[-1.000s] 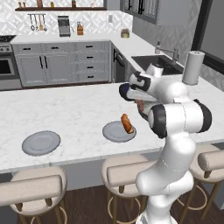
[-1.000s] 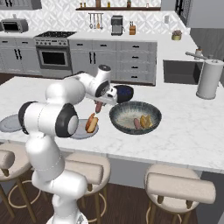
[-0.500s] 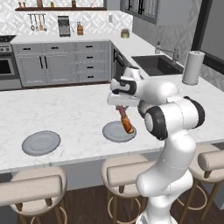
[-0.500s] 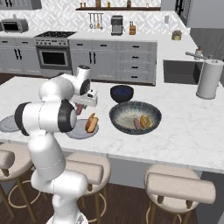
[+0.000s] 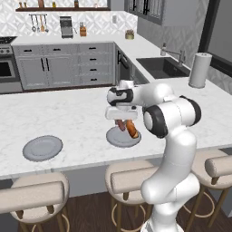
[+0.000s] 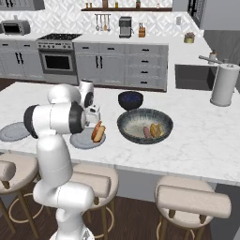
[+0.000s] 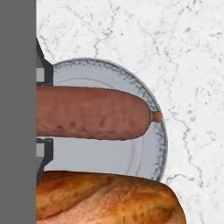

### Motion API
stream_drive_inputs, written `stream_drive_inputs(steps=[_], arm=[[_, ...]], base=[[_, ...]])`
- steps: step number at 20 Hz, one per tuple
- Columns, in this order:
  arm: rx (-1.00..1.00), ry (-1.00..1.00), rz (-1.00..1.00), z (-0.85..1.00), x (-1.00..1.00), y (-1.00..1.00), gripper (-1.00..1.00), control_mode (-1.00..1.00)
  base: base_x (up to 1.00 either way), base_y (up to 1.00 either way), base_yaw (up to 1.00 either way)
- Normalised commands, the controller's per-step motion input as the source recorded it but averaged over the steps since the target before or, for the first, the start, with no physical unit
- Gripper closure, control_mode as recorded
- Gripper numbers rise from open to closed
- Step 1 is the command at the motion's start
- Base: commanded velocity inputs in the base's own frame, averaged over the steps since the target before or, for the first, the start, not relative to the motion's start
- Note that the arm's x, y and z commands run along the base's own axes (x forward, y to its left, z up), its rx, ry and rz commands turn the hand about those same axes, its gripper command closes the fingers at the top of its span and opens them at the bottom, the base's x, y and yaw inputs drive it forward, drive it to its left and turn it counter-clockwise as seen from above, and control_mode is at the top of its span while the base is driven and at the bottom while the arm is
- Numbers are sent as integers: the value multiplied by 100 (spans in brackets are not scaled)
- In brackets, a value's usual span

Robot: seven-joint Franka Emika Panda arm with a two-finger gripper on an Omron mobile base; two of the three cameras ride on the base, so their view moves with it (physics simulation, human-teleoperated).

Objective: Place one bun and one sausage from the bowl on each plate.

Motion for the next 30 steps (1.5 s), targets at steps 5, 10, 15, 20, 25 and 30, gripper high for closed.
stream_drive_inputs(steps=[5,10,15,20,25,30], arm=[[-3,0,0,-36,-10,12,100,-100],[0,0,0,-35,-1,0,100,-100],[0,0,0,-25,-4,0,-100,-100],[0,0,0,0,-1,0,-100,-100],[0,-9,0,9,-31,-1,-100,-100],[0,-27,-2,60,-59,-12,-100,-100]], base=[[0,0,0],[0,0,0],[0,0,0],[0,0,0],[0,0,0],[0,0,0]])
